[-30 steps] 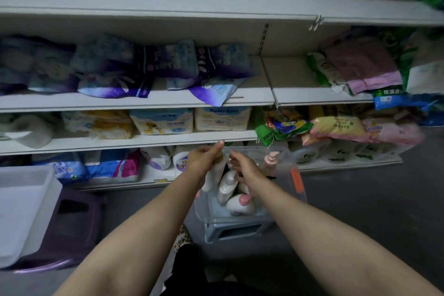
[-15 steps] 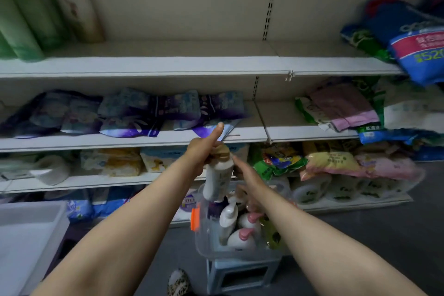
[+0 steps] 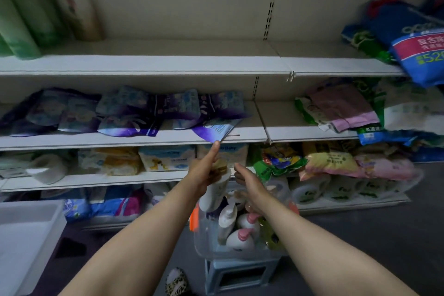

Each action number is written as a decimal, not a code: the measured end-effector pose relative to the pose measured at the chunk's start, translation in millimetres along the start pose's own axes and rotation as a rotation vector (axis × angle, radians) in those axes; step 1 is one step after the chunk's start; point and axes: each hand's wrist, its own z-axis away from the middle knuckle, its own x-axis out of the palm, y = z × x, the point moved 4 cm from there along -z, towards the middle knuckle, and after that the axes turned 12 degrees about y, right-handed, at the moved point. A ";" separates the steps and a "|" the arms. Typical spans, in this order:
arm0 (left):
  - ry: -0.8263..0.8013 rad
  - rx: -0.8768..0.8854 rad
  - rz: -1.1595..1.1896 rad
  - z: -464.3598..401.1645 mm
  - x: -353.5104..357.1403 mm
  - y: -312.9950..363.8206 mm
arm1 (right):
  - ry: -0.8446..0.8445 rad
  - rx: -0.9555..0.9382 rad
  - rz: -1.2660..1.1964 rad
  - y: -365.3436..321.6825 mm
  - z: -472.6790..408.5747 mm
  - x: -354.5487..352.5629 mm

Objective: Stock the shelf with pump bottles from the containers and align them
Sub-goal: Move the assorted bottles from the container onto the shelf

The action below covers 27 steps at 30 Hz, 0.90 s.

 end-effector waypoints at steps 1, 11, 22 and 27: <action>-0.010 -0.014 -0.002 -2.9 -1.3 -6.8 | -0.001 0.018 -0.012 4.6 -2.3 0.4; 0.036 -0.166 -0.106 -37.0 -29.7 -85.5 | 0.064 0.220 -0.036 50.1 -15.4 -2.4; 0.157 -0.227 -0.393 -57.7 -52.1 -176.7 | 0.137 0.381 -0.078 71.3 -32.7 -6.7; 0.238 0.228 -0.646 -61.1 -20.0 -167.0 | 0.172 0.405 -0.029 99.5 -39.9 -14.7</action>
